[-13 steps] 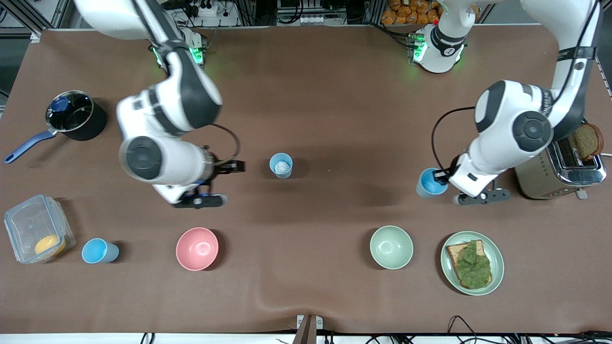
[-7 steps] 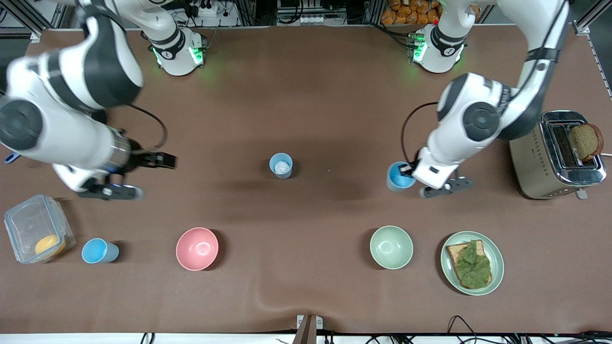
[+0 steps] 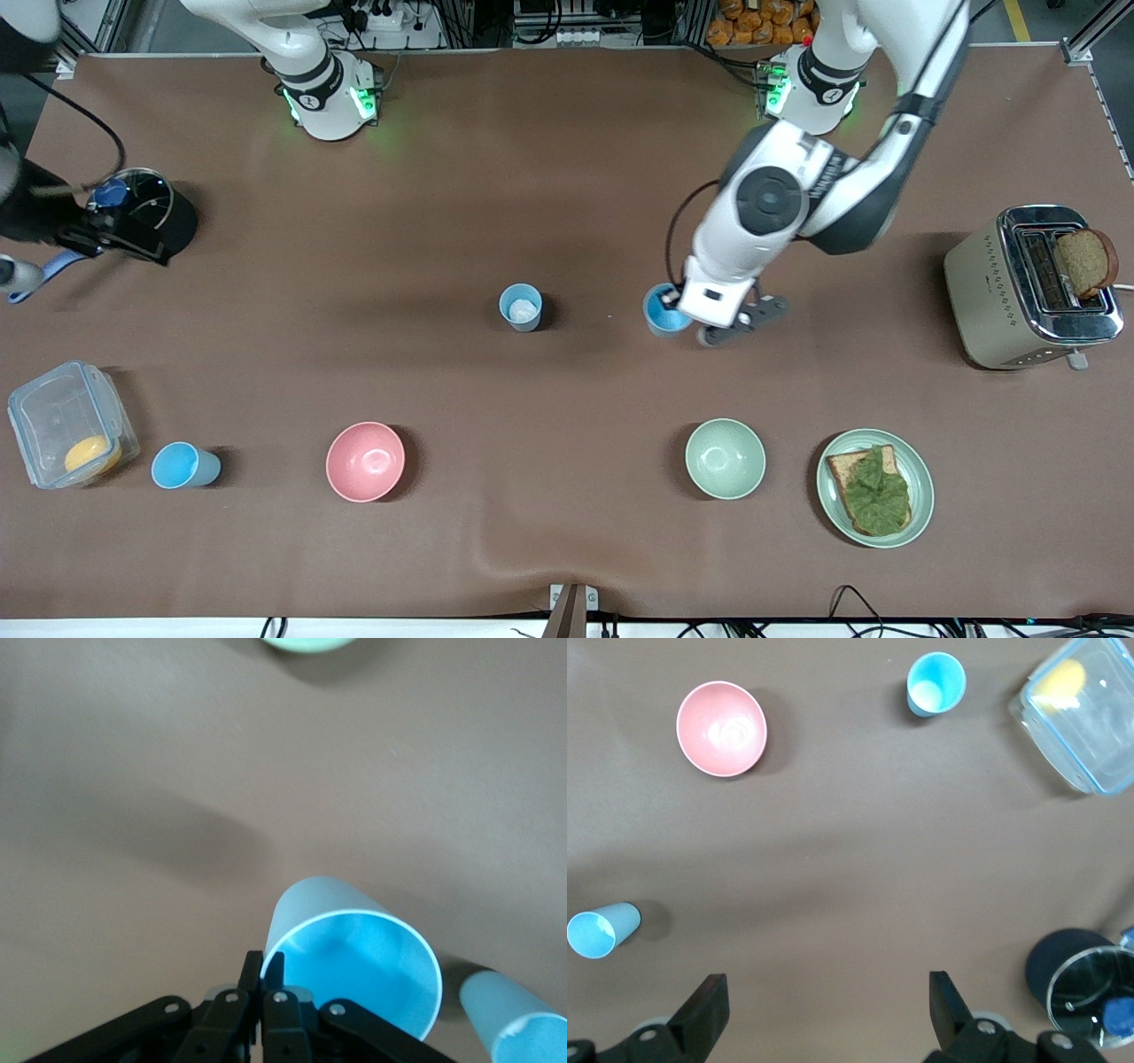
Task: Stack blue cups with both arms
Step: 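Lower the left gripper's cup into the placed blue cup and release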
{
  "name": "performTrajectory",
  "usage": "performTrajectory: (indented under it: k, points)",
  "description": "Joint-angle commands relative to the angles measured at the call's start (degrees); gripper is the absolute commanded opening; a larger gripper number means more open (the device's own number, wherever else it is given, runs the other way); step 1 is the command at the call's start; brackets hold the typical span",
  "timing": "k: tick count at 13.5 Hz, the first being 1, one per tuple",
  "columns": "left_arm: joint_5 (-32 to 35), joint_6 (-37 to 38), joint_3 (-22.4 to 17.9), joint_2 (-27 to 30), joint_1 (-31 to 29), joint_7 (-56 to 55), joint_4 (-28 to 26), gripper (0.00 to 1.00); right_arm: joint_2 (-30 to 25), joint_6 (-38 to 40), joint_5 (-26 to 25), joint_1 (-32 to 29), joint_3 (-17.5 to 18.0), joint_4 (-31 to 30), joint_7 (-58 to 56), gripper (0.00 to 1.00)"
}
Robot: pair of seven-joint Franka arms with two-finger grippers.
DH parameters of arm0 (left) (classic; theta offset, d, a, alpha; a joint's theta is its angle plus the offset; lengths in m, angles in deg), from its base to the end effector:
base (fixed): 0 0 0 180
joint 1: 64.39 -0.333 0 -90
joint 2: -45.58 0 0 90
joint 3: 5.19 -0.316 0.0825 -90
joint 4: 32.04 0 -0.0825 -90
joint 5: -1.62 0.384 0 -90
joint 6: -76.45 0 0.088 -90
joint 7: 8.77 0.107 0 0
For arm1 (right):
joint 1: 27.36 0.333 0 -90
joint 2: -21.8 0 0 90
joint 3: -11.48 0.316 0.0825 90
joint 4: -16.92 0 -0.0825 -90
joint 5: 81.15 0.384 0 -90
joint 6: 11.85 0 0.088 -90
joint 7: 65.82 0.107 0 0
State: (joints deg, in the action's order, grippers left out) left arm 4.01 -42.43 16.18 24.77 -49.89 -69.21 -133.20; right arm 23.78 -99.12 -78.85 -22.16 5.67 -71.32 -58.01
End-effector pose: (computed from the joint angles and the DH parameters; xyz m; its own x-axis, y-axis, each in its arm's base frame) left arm 0.5309 -0.3579 0.3684 0.9059 0.4126 -0.0956 0.4163 -0.9090 0.0216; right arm 0.5600 -0.0005 0.6158 0.9879 -0.1445 -0.0558 -0.1463 -0.9888 -0.0293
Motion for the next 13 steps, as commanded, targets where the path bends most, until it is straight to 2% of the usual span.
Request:
performTrajectory:
  k: [1,2,7,11,13]
  points:
    - [-0.6,-0.8,-0.1,-1.9,2.8,-6.1,2.6,0.00,-2.4,0.5,-1.5,-1.1,0.5,-2.1,-0.8,1.00]
    - [-0.6,-1.1,-0.1,-2.7,4.4,-8.5,4.0,0.00,-2.6,-0.1,-1.1,-1.1,-0.4,-2.0,-1.5,1.00]
    - [0.1,-1.7,-0.6,-11.4,12.7,-22.0,16.1,0.00,-2.4,-1.8,-1.5,-1.4,-0.5,-1.6,-2.0,1.00]
    - [1.4,-8.5,-1.8,-14.3,17.5,-29.5,16.3,0.00,-2.1,-3.0,-3.3,-1.2,-0.3,-1.2,-2.1,1.00]
    - [2.6,-9.3,-2.0,-14.8,19.0,-31.9,16.3,0.00,-1.9,-3.0,-3.0,-1.4,-0.2,-1.2,-2.1,1.00]
